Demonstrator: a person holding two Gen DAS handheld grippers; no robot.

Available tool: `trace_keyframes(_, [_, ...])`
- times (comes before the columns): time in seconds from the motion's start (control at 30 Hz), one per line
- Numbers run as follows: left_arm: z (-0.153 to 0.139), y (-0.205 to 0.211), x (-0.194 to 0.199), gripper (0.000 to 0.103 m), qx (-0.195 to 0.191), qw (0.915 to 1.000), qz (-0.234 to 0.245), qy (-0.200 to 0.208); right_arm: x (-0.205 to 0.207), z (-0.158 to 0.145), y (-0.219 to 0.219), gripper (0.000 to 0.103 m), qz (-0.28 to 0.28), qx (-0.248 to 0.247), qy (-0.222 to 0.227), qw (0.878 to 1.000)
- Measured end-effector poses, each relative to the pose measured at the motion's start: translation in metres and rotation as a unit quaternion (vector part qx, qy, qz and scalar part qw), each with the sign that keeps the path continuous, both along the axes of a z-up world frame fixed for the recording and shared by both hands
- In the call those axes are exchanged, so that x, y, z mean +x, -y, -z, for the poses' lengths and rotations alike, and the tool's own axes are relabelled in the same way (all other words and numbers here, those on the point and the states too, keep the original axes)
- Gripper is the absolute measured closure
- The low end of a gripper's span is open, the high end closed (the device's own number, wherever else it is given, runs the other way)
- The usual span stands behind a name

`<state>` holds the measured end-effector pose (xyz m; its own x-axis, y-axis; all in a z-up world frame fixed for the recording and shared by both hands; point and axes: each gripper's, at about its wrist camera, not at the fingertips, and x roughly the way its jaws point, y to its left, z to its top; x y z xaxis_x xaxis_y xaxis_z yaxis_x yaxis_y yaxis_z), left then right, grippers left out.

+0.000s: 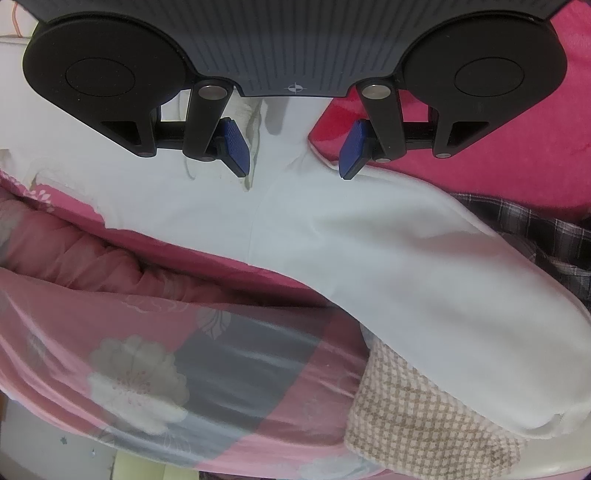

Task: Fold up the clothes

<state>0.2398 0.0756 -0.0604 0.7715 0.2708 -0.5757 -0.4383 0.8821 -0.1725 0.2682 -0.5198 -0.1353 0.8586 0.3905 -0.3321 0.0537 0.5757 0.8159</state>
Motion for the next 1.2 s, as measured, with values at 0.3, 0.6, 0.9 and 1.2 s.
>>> trace_keyframes(0.3, [-0.0003, 0.0003, -0.0001, 0.049, 0.0, 1.0, 0.001, -0.003, 0.0, 0.0001, -0.0004, 0.064, 0.0, -0.001, 0.0, 1.0])
trace_keyframes(0.6, [-0.0014, 0.0004, -0.0006, 0.049, 0.001, 1.0, 0.001, -0.004, 0.0001, 0.0004, -0.0008, 0.064, 0.001, -0.001, 0.0, 1.0])
trace_keyframes(0.9, [-0.0004, 0.0012, -0.0015, 0.049, 0.001, 1.0, 0.001, -0.003, 0.0001, 0.0006, -0.0012, 0.064, 0.0, 0.0, 0.001, 1.0])
trace_keyframes(1.2, [0.0002, 0.0011, -0.0026, 0.049, -0.001, 1.0, -0.001, -0.005, -0.0001, 0.0006, -0.001, 0.064, 0.0, 0.0, 0.001, 1.0])
